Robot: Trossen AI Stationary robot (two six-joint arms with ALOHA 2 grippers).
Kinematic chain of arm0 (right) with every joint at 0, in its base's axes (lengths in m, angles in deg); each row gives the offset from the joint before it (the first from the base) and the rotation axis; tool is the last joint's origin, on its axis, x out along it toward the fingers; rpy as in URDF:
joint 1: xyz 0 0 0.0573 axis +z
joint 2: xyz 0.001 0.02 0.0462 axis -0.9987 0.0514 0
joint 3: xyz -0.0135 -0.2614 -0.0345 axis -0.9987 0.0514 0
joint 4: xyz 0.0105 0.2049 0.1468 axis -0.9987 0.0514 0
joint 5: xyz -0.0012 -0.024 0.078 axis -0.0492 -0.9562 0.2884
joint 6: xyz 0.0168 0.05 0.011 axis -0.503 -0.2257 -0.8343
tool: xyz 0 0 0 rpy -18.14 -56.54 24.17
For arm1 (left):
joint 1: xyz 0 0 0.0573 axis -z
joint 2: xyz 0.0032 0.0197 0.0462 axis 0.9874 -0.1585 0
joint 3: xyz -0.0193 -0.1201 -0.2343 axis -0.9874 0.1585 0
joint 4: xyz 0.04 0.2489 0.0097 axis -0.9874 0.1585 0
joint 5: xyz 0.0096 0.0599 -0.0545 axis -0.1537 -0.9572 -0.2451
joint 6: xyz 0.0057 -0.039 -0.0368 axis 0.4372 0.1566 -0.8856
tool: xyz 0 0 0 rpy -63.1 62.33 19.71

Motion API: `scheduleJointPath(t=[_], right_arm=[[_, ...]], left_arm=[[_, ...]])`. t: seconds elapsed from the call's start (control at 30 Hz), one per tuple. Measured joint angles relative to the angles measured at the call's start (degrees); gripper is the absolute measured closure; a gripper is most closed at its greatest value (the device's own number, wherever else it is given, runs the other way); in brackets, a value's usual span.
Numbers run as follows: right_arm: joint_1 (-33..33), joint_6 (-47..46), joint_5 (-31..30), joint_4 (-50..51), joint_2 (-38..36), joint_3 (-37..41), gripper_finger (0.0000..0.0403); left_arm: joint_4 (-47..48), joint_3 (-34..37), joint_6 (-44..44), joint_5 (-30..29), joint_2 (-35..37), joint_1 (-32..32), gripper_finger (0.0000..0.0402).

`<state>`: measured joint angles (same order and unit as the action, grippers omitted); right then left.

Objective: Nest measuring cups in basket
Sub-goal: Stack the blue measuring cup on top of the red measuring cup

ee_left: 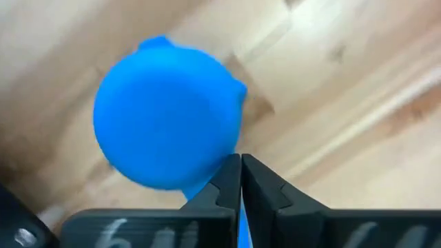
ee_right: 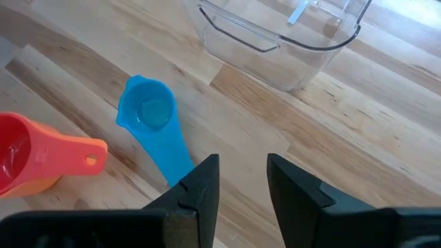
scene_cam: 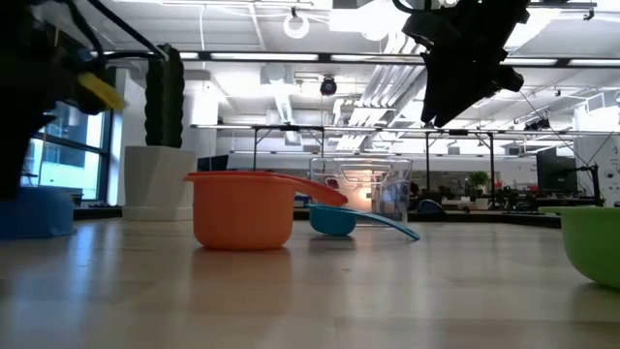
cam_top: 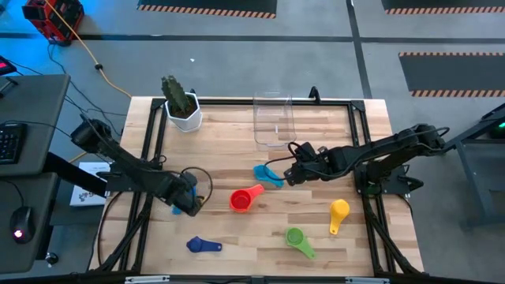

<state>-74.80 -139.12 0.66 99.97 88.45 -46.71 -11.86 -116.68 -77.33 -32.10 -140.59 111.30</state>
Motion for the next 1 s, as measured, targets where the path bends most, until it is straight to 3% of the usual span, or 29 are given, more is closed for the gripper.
scheduleJointPath(t=[0.1, 0.2, 0.33, 0.53, 0.63, 0.77, 1.0], right_arm=[[0.00, 0.00, -0.20, 0.00, 0.00, 0.00, 0.0289], [0.00, 0.00, -0.15, 0.00, 0.00, 0.00, 0.0289], [0.00, 0.00, 0.14, 0.00, 0.01, 0.00, 0.0289], [0.00, -0.17, 0.17, 0.04, 0.02, 0.00, 0.0289], [0.00, -0.20, -0.01, 0.04, 0.02, 0.00, 0.0289], [-0.26, -0.43, -0.15, 0.04, 0.02, 0.00, 0.0289], [-0.37, -0.44, 0.19, 0.04, 0.04, 0.00, 0.0289]], left_arm=[[-0.05, -1.47, 3.93, -2.45, 0.02, -2.77, 0.0401], [0.52, -4.78, 13.46, -2.18, 0.02, -4.28, 0.0401], [5.12, -9.83, 24.29, 1.94, 1.02, -0.62, 0.0401], [7.66, -9.29, 16.82, -0.01, 3.06, 11.95, 0.0388], [7.30, -8.68, 14.33, -0.12, 3.04, 17.36, 0.0364], [5.21, -6.82, 19.07, -3.49, 3.04, 22.35, 0.0313], [-6.05, 0.38, 21.05, -8.22, 3.04, 26.46, 0.0202]])
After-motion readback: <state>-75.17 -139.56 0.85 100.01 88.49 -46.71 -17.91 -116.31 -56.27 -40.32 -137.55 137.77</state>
